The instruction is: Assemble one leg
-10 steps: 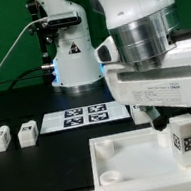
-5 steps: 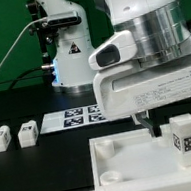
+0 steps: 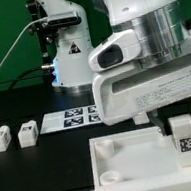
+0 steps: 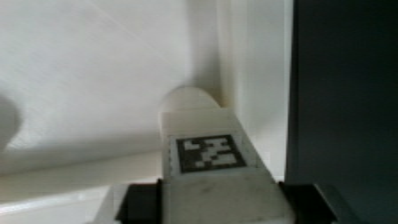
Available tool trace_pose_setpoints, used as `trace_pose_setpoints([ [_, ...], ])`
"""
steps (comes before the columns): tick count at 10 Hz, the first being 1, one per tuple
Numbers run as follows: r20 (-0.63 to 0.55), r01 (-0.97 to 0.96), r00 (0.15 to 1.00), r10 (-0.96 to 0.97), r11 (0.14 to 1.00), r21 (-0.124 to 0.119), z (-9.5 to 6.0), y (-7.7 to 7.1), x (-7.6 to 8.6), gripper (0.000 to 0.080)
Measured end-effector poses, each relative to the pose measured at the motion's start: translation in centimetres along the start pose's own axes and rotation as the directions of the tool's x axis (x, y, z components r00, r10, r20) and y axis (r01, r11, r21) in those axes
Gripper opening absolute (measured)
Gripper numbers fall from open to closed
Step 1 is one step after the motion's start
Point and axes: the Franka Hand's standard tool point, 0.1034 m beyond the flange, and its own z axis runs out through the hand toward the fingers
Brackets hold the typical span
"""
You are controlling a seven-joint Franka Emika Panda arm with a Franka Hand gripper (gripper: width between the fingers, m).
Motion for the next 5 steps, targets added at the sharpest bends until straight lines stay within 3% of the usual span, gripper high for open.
trace_pose_setpoints([
  [2,0.000,-0.136,0.991,0.136,0.991,0.000,-0.01,0.04,0.02,0.0303],
  [5,0.007,-0.608,0.794,0.608,0.794,-0.014,0.14,-0.27,-0.05,0.0303],
])
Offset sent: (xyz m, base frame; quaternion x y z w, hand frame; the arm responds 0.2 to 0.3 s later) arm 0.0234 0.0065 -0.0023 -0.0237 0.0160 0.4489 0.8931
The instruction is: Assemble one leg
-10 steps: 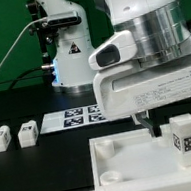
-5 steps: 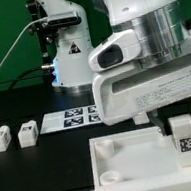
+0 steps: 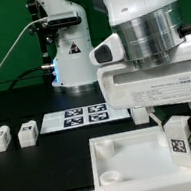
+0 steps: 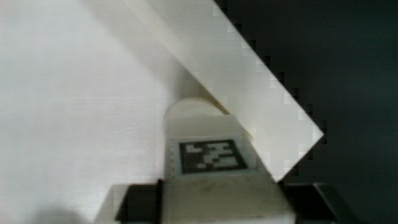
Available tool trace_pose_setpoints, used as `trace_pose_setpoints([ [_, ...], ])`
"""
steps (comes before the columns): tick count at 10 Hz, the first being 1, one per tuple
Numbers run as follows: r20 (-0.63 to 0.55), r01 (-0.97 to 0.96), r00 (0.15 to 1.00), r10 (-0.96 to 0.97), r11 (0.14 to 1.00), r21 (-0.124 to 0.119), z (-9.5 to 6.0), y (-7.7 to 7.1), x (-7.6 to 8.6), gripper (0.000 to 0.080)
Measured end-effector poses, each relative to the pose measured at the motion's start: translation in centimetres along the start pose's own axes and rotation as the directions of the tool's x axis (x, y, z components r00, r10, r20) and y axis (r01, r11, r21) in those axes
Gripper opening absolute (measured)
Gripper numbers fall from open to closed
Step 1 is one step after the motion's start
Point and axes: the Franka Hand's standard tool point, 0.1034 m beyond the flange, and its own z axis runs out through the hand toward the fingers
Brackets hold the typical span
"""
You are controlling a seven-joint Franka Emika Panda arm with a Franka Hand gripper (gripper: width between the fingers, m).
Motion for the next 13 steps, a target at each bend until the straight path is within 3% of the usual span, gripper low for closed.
trace_pose_setpoints([
  [1,0.010,-0.169,0.986,0.169,0.986,-0.008,0.1,-0.1,-0.3,0.0303],
  [3,0.036,-0.482,0.875,0.482,0.876,-0.015,0.0,-0.5,-0.7,0.0302],
  [4,0.041,-0.556,0.830,0.556,0.831,-0.017,0.1,-0.5,-0.8,0.0296],
  [5,0.042,-0.502,0.864,0.502,0.865,-0.015,0.1,-0.5,-0.8,0.0296],
  [6,0.043,-0.487,0.872,0.487,0.873,-0.015,0.1,-0.5,-0.8,0.0478],
  [7,0.041,-0.446,0.894,0.447,0.895,-0.016,0.3,-0.3,-0.9,0.0478],
  [8,0.042,-0.282,0.958,0.283,0.959,-0.020,0.7,0.2,-1.3,0.0590],
  [9,0.047,-0.094,0.994,0.094,0.995,-0.017,0.8,0.4,-1.4,0.0590],
  [11,0.046,0.244,0.969,-0.243,0.970,-0.009,0.6,0.4,-1.1,0.0647],
  [13,0.046,0.372,0.927,-0.371,0.928,-0.003,0.7,0.5,-1.1,0.0649],
])
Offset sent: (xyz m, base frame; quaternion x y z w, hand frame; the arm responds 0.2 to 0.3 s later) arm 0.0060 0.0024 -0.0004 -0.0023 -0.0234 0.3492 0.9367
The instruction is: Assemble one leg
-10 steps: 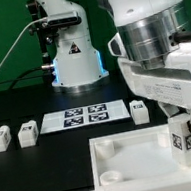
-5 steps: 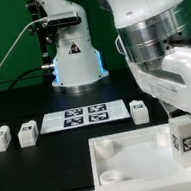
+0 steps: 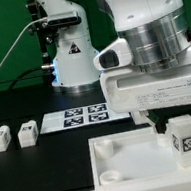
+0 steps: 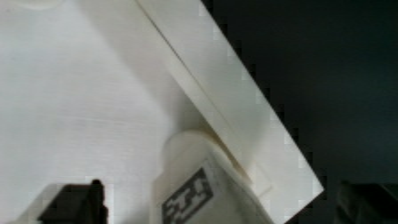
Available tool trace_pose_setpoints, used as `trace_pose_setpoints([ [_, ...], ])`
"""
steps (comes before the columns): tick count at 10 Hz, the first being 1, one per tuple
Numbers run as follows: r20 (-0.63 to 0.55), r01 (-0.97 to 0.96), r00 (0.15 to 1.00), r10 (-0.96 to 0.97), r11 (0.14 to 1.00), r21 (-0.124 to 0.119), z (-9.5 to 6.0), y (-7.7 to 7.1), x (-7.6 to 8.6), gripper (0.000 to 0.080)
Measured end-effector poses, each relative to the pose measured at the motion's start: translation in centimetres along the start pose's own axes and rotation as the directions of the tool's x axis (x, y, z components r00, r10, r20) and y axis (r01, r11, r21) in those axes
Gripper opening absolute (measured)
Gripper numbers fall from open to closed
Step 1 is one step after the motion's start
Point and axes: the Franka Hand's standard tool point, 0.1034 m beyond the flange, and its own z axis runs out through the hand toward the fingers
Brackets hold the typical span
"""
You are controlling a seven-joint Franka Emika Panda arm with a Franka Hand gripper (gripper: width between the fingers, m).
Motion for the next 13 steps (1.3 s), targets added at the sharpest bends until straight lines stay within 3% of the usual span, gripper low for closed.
trace_pose_setpoints([
  [2,-0.002,0.244,0.970,-0.244,0.970,-0.012,-0.01,0.26,0.17,0.0649],
  [4,0.006,0.543,0.839,-0.545,0.835,-0.084,0.09,0.27,0.27,0.0649],
  [6,0.004,0.527,0.849,-0.529,0.846,-0.079,0.08,0.43,0.37,0.0649],
  [7,0.004,0.527,0.849,-0.528,0.846,-0.078,0.08,0.41,0.36,0.0555],
  [8,-0.003,0.448,0.893,-0.450,0.891,-0.077,0.09,0.36,0.31,0.0555],
  [9,-0.011,0.339,0.940,-0.341,0.938,-0.075,0.11,0.30,0.26,0.0353],
  [10,-0.018,0.240,0.970,-0.242,0.968,-0.073,0.13,0.36,0.26,0.0291],
  [11,-0.022,0.185,0.982,-0.187,0.980,-0.071,0.14,0.31,0.22,0.0291],
  [13,-0.036,-0.110,0.994,0.108,0.993,-0.052,0.19,-0.15,0.47,0.0291],
])
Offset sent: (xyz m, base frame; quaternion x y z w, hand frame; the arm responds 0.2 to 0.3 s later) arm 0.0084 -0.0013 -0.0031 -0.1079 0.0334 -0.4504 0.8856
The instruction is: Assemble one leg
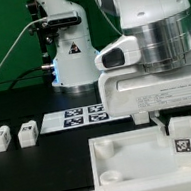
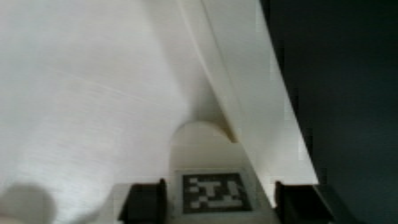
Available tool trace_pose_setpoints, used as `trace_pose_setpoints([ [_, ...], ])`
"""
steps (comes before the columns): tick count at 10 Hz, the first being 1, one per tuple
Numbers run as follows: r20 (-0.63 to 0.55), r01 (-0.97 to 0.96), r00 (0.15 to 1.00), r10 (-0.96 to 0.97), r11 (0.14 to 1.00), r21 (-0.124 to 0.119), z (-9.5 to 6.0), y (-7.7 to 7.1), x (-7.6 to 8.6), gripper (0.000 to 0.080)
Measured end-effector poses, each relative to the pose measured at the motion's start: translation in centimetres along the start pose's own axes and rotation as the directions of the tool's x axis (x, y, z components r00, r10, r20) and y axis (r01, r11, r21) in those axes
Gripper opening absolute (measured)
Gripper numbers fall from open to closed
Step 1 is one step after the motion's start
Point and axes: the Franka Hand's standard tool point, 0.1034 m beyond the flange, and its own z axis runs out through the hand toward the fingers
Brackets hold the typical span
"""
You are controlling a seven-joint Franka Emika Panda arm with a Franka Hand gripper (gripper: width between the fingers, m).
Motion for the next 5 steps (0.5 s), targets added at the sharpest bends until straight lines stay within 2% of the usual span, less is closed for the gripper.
trace_pose_setpoints([
  [2,0.014,-0.316,0.949,0.316,0.949,0.007,0.04,-0.38,-0.04,0.0291],
  [4,0.029,-0.498,0.867,0.497,0.867,0.015,0.07,-0.58,0.00,0.0291],
  [5,0.041,-0.632,0.775,0.631,0.775,0.014,0.09,-0.70,-0.04,0.0291],
])
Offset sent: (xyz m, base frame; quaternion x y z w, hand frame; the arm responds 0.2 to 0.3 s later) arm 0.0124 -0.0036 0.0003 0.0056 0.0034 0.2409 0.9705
